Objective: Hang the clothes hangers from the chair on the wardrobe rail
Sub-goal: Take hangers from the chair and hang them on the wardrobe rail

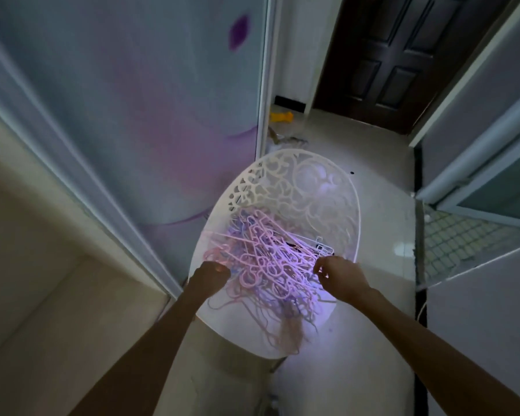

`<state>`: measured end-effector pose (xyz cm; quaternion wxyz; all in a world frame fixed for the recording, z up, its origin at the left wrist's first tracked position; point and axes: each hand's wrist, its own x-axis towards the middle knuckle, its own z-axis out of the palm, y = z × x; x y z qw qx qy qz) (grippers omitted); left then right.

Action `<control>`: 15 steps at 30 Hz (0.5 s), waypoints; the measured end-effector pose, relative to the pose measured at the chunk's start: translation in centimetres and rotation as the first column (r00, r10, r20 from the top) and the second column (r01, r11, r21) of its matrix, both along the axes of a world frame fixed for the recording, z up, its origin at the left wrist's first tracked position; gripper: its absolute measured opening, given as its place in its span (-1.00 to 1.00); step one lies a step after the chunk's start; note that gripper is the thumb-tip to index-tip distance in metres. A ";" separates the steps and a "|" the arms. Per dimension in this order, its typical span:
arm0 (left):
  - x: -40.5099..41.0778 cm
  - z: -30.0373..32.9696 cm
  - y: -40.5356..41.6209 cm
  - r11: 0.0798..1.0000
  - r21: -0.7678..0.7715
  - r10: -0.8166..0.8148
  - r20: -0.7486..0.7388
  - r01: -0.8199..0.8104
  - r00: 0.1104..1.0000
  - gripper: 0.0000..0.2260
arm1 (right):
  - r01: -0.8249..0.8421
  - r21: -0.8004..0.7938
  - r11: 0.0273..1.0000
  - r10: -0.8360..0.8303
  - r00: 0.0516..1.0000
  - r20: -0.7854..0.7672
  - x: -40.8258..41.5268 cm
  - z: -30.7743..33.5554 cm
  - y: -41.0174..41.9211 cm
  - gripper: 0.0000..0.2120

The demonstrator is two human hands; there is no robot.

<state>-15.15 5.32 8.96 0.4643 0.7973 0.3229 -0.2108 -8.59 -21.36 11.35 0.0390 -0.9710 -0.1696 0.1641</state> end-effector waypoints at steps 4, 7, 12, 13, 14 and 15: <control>3.3 -5.4 -1.3 0.997 -0.065 0.044 -0.052 -0.048 0.998 -0.71 | -0.001 0.001 1.000 0.001 0.997 -0.078 3.1 -5.9 -0.2 -0.75; 5.0 -8.9 -2.1 0.995 -0.075 0.057 -0.066 -0.062 0.996 -0.71 | 0.020 0.011 1.000 -0.018 0.989 -0.146 3.7 -10.3 0.1 -0.71; 7.0 -14.9 -3.7 0.998 0.058 0.033 0.023 -0.034 0.999 -0.69 | -0.051 -0.062 0.997 0.044 0.992 -0.121 6.1 -17.1 0.9 -0.40; 7.2 -15.7 -4.0 0.991 0.119 0.057 0.051 -0.063 0.997 -0.69 | -0.073 -0.090 0.993 0.062 0.990 -0.123 6.6 -18.1 1.2 -0.34; 7.4 -16.6 -4.2 0.980 0.166 0.098 0.081 -0.111 0.992 -0.68 | -0.082 -0.105 0.991 0.068 0.989 -0.129 7.0 -19.2 1.4 -0.30; 7.5 -17.5 -4.3 0.967 0.191 0.150 0.119 -0.171 0.982 -0.67 | -0.078 -0.100 0.992 0.065 0.990 -0.127 7.5 -20.2 1.5 -0.30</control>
